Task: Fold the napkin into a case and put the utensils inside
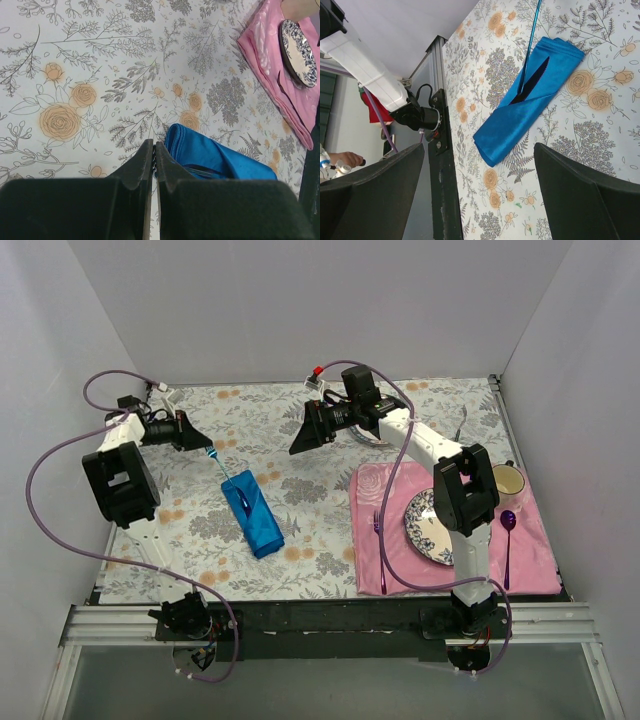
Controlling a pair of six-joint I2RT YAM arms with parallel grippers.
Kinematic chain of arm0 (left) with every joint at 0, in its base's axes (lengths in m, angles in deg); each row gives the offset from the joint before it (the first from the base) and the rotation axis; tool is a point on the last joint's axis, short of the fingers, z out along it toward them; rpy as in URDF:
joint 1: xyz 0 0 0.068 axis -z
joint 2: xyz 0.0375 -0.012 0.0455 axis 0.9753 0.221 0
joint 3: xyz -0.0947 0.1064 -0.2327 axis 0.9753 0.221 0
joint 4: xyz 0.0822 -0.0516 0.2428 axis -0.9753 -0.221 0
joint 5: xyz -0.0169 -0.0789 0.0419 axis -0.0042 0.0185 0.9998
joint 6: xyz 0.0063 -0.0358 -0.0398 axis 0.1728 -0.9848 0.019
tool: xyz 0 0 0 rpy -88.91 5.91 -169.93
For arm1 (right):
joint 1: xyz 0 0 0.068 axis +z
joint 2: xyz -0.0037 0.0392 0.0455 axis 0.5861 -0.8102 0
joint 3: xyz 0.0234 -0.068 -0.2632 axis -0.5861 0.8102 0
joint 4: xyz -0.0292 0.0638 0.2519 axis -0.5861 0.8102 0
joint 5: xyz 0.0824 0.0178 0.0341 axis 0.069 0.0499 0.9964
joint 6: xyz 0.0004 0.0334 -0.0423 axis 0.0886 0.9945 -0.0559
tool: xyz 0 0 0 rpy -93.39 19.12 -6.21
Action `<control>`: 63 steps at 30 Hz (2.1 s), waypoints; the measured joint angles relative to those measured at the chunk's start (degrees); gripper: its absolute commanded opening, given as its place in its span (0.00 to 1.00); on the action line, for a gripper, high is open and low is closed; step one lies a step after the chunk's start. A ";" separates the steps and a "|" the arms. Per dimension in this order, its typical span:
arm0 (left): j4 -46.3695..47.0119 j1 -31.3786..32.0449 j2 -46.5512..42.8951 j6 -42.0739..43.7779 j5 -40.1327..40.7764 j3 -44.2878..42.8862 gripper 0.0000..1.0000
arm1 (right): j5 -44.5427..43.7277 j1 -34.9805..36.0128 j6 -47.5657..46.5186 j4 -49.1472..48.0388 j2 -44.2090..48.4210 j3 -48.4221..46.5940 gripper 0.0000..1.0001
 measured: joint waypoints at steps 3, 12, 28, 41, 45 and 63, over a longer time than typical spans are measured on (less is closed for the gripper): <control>-0.22 -0.02 1.60 0.33 0.00 0.00 0.00 | 0.02 0.00 0.00 0.00 0.00 0.00 0.99; -0.68 0.28 4.13 0.46 -1.38 -0.09 0.00 | 0.02 0.00 0.00 0.00 0.00 0.02 0.99; -2.80 2.73 5.46 3.08 -4.13 0.42 0.00 | 0.09 0.00 0.11 0.00 0.00 0.02 0.99; -4.92 4.46 5.44 5.99 -5.25 7.13 0.00 | 0.26 0.00 0.13 -0.02 0.00 0.20 0.99; -2.56 5.40 5.29 3.91 -5.07 10.25 0.00 | 0.26 0.00 0.15 -0.02 0.00 0.57 0.99; 5.44 7.32 1.38 -2.40 -4.00 15.54 0.00 | 0.28 0.00 0.15 -0.04 0.00 0.63 0.99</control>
